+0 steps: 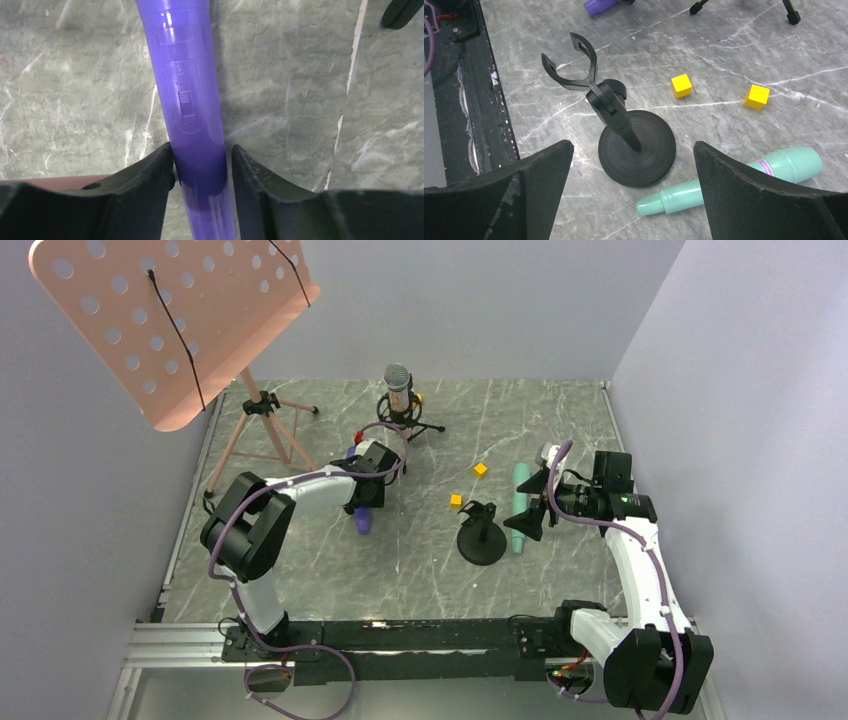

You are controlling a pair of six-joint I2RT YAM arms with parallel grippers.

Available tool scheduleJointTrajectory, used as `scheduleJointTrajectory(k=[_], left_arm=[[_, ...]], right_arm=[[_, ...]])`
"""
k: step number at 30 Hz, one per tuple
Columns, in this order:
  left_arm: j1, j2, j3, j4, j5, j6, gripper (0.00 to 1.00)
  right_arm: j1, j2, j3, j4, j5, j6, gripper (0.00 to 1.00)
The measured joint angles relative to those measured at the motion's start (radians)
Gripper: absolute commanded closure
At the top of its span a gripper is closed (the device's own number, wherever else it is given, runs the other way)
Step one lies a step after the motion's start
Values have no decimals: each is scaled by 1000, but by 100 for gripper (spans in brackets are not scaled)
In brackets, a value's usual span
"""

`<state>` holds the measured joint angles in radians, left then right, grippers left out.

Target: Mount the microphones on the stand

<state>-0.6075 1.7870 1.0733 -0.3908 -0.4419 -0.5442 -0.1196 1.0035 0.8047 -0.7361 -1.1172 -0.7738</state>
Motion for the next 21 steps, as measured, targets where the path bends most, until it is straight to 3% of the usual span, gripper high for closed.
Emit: scheduleJointTrajectory(k=[4, 7, 14, 21], left_arm=[[0, 6, 5, 1, 1, -23, 90], [0, 0, -3, 10, 6, -28, 99], [-33, -179, -153, 8, 71, -61, 100], [-89, -567, -354, 34, 218, -53, 100]], right_arm=[[-10, 0, 0, -17, -15, -4, 4], [-17, 0, 0, -25, -23, -9, 4], [-34, 0, 0, -46, -38, -29, 3], [-53, 0, 9, -82, -37, -54, 2]])
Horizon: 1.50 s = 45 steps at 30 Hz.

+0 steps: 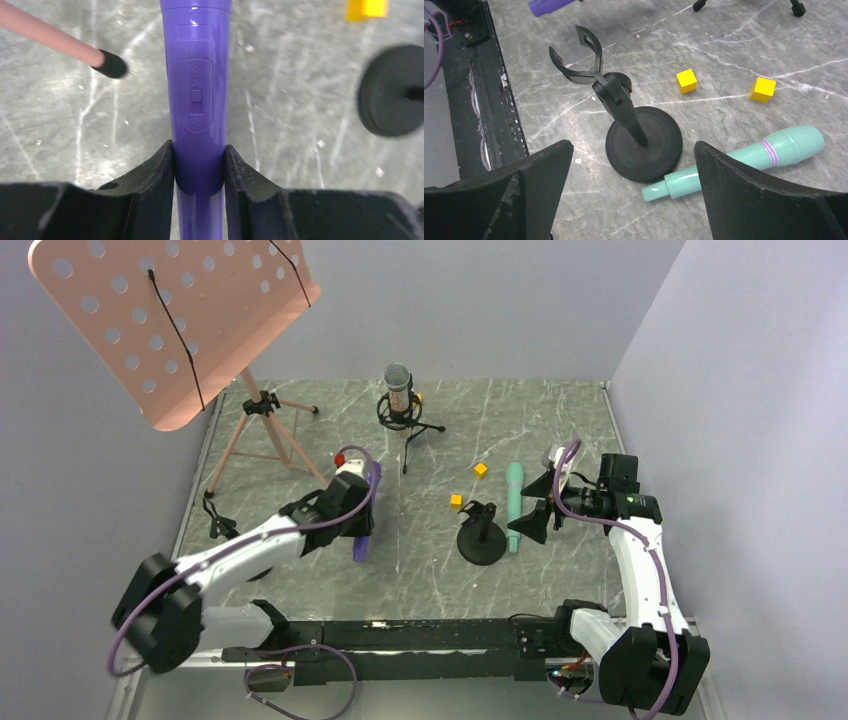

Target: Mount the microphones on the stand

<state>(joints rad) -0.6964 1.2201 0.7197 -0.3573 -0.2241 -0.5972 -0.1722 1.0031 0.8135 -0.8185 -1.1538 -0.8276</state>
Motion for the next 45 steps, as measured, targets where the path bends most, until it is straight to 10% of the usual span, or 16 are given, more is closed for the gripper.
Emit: scheduleJointTrajectory(k=[12, 20, 36, 45], left_arm=[[-51, -444, -159, 331, 414, 115, 100], [-124, -189, 147, 619, 477, 102, 100], [-187, 198, 367, 997, 526, -101, 100], [-195, 239, 376, 1077, 524, -150, 100]], right_arm=[[-16, -11, 242, -118, -16, -36, 0], [157, 67, 330, -116, -143, 140, 0], [318, 45, 151, 784, -153, 1141, 1], [318, 70, -21, 1343, -156, 1627, 60]])
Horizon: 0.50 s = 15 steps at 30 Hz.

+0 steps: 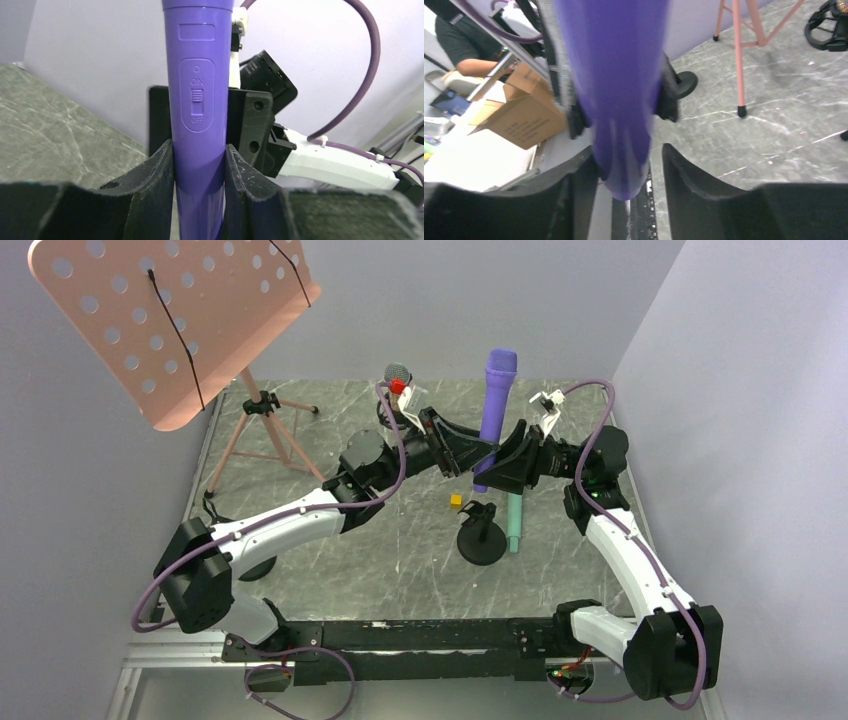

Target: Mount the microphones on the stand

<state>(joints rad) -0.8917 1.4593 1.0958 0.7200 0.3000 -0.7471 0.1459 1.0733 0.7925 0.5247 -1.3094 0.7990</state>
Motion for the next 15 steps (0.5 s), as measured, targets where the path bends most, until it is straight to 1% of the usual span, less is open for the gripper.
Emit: scheduleJointTrajectory(k=[2, 4, 5, 7, 9, 10, 11, 15], left_arm=[[3, 10, 0, 10, -6, -2, 100], [5, 18, 1, 28, -3, -10, 100], [5, 19, 2, 32, -6, -11, 87], [6, 19, 2, 36, -2, -15, 51], [11, 19, 2, 33, 7, -13, 18], [18, 19, 1, 35, 24, -27, 3], [25, 17, -2, 39, 39, -31, 1], [76, 1, -4, 47, 130, -79, 1]], right_arm=[[1, 6, -5, 63, -6, 64, 76], [3, 9, -5, 85, -5, 92, 88], [2, 13, -5, 100, -9, 103, 91], [2, 13, -5, 100, -9, 97, 95], [2, 9, -2, 63, -13, 61, 96], [3, 5, 3, 14, -13, 15, 96], [5, 3, 7, -27, -13, -23, 96], [9, -6, 33, -291, -6, -265, 96]])
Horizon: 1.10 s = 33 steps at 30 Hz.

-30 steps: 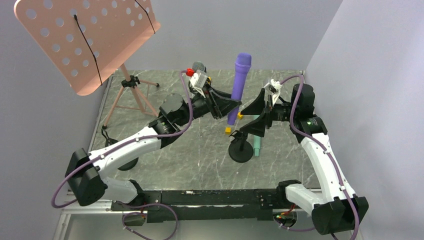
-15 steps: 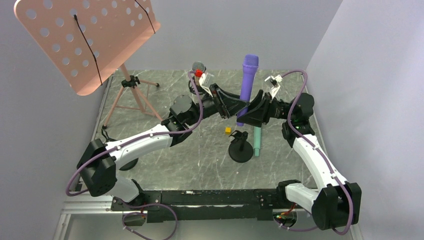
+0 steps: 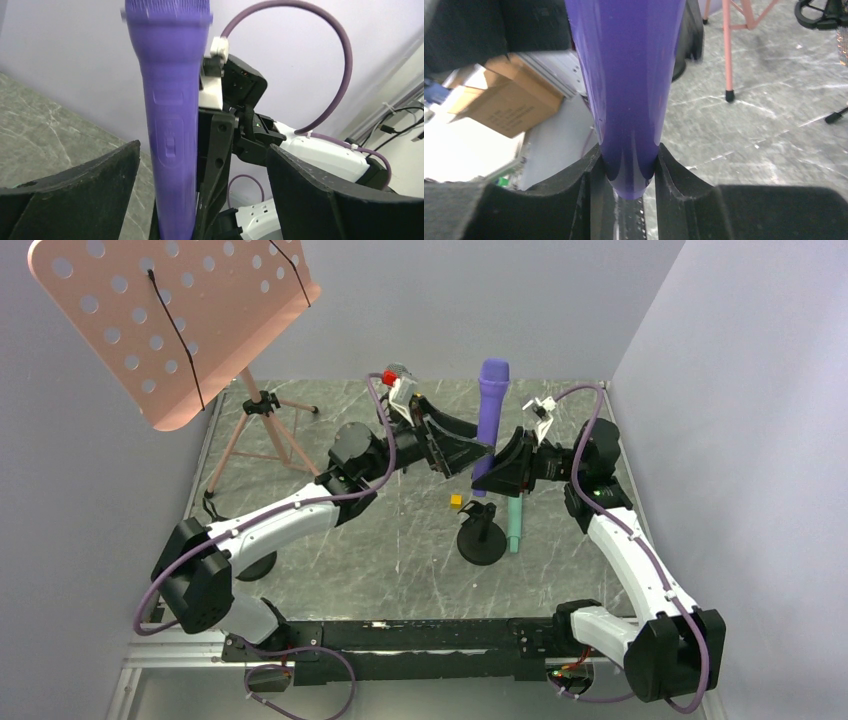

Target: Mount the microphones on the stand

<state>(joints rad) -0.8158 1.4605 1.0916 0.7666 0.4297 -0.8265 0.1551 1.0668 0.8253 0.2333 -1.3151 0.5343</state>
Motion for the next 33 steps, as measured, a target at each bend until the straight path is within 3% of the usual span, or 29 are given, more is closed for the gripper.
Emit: scheduleJointTrajectory(k=[5, 14, 18, 23, 24, 25, 26, 29, 30, 33], left_arm=[[66, 1, 58, -45, 125, -36, 6], [66, 50, 177, -182, 227, -31, 28], [63, 61, 184, -232, 238, -25, 49], [64, 61, 185, -264, 244, 14, 100], [64, 61, 185, -264, 249, 21, 100], [63, 61, 185, -264, 252, 27, 100], [63, 61, 185, -266, 254, 35, 100], [63, 59, 185, -278, 255, 56, 100], [63, 56, 184, -288, 255, 56, 100], [66, 16, 169, -357, 250, 92, 100]], right_arm=[[13, -18, 14, -232, 1, -233, 97], [33, -31, 45, -420, -2, -437, 97], [37, -32, 45, -444, -2, -463, 97], [38, -34, 45, -471, -8, -469, 94], [38, -34, 45, -478, -7, -468, 90], [39, -34, 45, -481, -7, -472, 80], [39, -34, 45, -487, -10, -476, 67], [39, -35, 57, -534, -1, -520, 11], [39, -35, 64, -556, 6, -550, 2], [38, -38, 103, -656, 42, -677, 0]])
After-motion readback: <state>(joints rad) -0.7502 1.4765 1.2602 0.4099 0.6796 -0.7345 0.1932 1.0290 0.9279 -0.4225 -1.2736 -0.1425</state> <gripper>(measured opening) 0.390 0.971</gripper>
